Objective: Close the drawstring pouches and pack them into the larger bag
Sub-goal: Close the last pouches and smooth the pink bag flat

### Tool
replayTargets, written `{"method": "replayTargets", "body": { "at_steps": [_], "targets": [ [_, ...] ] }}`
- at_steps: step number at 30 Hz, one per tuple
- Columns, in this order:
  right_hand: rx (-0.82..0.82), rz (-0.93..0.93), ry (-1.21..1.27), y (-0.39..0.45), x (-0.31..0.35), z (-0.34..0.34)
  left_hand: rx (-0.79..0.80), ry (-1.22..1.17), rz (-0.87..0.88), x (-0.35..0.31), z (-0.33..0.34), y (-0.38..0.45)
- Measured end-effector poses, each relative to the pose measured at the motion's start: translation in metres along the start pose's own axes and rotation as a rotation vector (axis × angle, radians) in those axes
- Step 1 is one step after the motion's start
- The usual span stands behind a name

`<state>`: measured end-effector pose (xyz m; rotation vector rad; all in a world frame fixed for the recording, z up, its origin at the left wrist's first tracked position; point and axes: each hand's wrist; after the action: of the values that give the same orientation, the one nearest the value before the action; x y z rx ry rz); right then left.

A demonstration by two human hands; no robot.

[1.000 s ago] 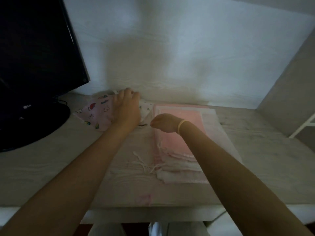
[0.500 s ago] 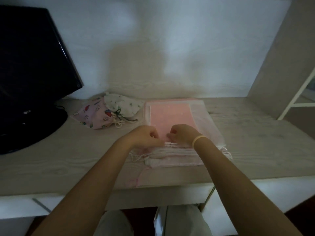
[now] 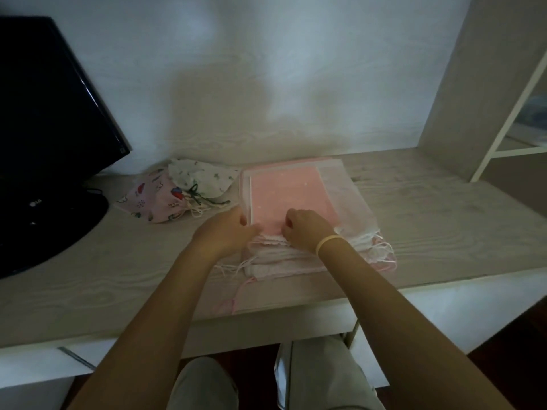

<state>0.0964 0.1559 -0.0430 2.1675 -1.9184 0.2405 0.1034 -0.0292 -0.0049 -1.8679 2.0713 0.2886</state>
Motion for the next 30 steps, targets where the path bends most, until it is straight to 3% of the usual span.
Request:
{"method": "replayTargets", "body": {
  "at_steps": [3,5,7,9,11,15,19,21,26,30],
  "targets": [
    [0.000,0.004,-0.002,0.000,0.000,0.000,0.071,0.152,-0.034,0.009,-0.014,0.004],
    [-0.008,0.007,-0.001,0.000,0.000,0.001,0.131,0.078,-0.006,0.010,-0.019,0.006],
    [0.016,0.013,0.031,0.000,0.000,-0.001,0.163,-0.254,0.004,0.004,-0.018,0.004],
    [0.033,0.037,0.134,-0.001,-0.004,-0.007,0.243,-0.753,-0.014,-0.006,-0.010,0.004],
    [-0.061,0.072,0.261,-0.008,-0.013,-0.017,0.229,-1.041,-0.035,-0.014,0.003,0.008],
    [-0.288,0.168,0.314,-0.035,-0.042,-0.037,0.005,-1.140,-0.101,-0.026,0.021,0.018],
    [-0.070,0.224,0.241,-0.060,-0.055,-0.045,-0.107,-1.235,-0.172,-0.024,0.033,0.023],
    [-0.064,0.234,0.171,-0.062,-0.054,-0.041,-0.153,-1.286,-0.177,-0.020,0.039,0.026],
    [-0.161,0.289,-0.006,-0.050,-0.049,-0.028,-0.091,-1.533,-0.274,-0.002,0.051,0.030],
    [-0.293,0.223,0.238,-0.041,-0.038,-0.018,-0.008,-1.639,-0.217,0.018,0.057,0.040]
  ]
}}
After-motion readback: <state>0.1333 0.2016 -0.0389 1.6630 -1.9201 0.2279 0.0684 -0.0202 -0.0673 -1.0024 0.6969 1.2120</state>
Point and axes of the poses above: each hand's wrist, its own y-axis towards the middle knuckle, its own z-axis out of the palm, x = y × z, and after that the axes turned 4 degrees about -z, right-handed
